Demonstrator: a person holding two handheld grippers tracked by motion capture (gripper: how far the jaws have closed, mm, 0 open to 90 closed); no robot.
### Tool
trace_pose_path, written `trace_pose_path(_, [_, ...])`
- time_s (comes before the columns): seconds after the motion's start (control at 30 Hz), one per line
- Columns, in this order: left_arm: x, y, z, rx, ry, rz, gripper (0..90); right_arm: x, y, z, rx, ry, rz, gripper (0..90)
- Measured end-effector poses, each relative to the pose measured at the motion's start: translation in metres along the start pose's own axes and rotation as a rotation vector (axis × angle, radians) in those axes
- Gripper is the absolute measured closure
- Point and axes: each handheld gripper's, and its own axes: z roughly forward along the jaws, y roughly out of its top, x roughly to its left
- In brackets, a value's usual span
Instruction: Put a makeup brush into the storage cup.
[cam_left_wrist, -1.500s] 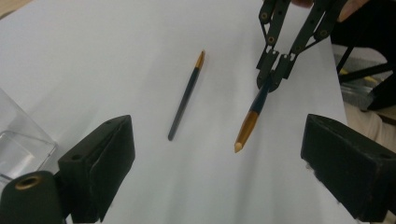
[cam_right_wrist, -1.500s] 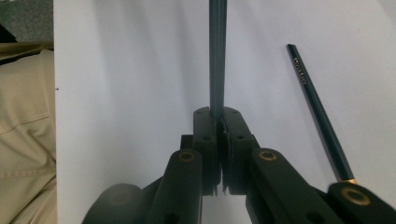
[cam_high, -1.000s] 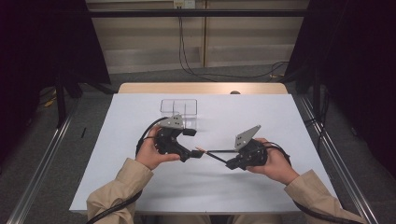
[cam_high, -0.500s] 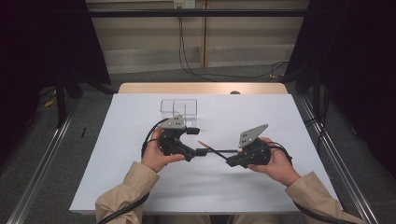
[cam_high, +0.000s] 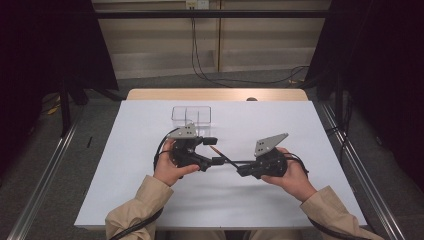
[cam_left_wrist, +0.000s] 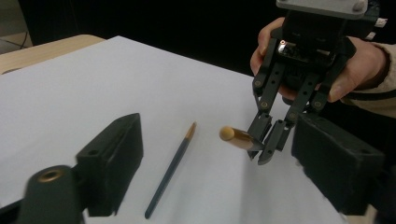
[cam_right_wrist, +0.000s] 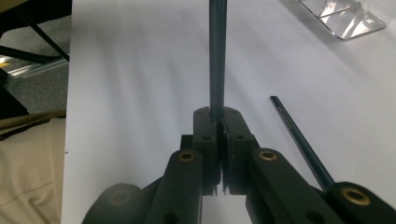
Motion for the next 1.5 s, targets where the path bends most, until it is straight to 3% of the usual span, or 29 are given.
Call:
trace_pose_path(0.23, [0.002,-0.003,0.000,-0.024,-0.046,-0.037,31.7,-0.001,0.000,0.000,-0.032,-0.010,0.013,85.9])
trace_pose_path(0.5, [0.001,-0.005,0.000,-0.039,-0.054,-0.071,59.4,-0.002,0.002,0.000,-0.043,-0.012,0.022,85.9])
trace_pose_path(0.63, [0.000,-0.004,-0.001,-0.047,-0.059,-0.075,67.8,-0.002,0.004,0.001,-0.056,-0.016,0.027,85.9])
trace_pose_path(0.9, [-0.001,-0.004,0.001,-0.055,-0.066,-0.097,76.1,-0.003,0.005,0.003,-0.074,-0.019,0.037,85.9])
trace_pose_path(1.5, [-0.004,0.001,0.008,-0.111,-0.097,-0.131,82.2,-0.001,0.006,0.011,-0.088,-0.018,0.064,85.7])
